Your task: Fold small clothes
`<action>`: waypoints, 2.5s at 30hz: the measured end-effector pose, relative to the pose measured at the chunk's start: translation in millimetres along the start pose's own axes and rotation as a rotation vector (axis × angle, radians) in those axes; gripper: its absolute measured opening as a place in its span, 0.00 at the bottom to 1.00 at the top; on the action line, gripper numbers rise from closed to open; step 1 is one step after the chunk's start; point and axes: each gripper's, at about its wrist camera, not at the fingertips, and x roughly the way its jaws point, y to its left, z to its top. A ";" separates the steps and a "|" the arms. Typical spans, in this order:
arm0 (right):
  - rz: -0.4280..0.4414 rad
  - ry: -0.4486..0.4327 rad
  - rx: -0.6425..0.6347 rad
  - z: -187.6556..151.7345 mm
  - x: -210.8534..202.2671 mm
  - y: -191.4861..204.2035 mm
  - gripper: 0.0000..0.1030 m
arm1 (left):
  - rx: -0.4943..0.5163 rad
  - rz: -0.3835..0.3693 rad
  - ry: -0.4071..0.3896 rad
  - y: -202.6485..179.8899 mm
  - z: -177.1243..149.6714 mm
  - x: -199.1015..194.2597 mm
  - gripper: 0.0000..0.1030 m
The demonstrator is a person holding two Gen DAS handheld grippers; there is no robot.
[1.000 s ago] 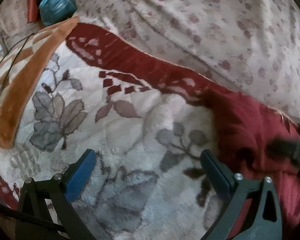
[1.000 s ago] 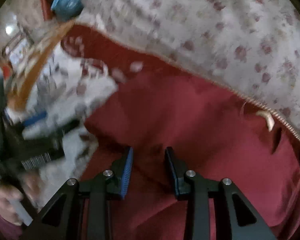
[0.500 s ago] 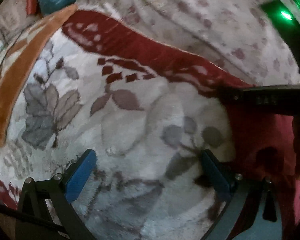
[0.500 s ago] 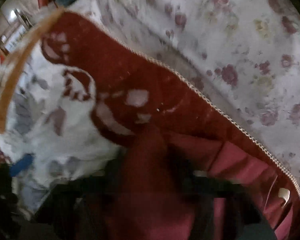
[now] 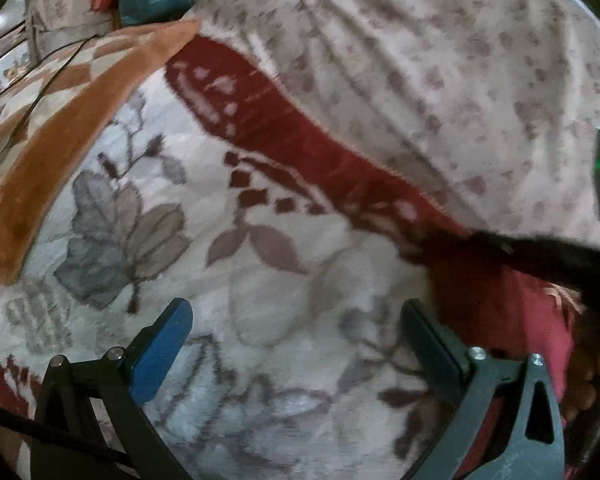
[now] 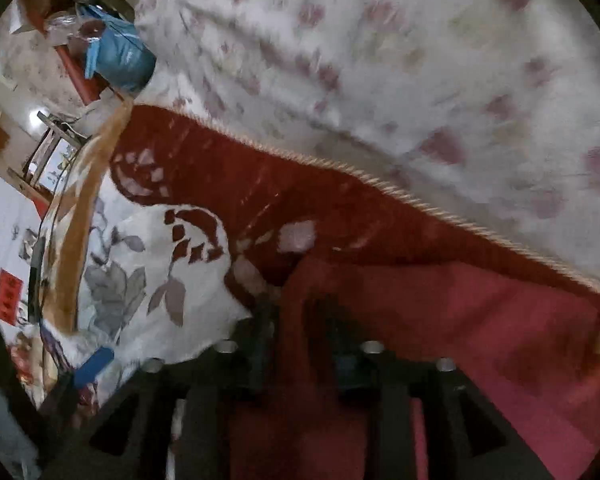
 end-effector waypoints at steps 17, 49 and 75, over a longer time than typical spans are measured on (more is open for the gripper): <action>-0.366 -0.067 0.137 -151.7 -146.7 -93.1 0.52 | 0.125 0.059 0.070 -33.6 -18.0 23.3 1.00; -0.471 -0.171 0.308 -160.1 -197.2 -177.0 0.47 | 0.281 0.002 0.018 -78.6 -35.6 4.3 1.00; -0.639 -0.279 0.543 -91.4 -223.7 -337.4 0.08 | 0.303 0.001 -0.016 -82.6 -27.7 0.7 1.00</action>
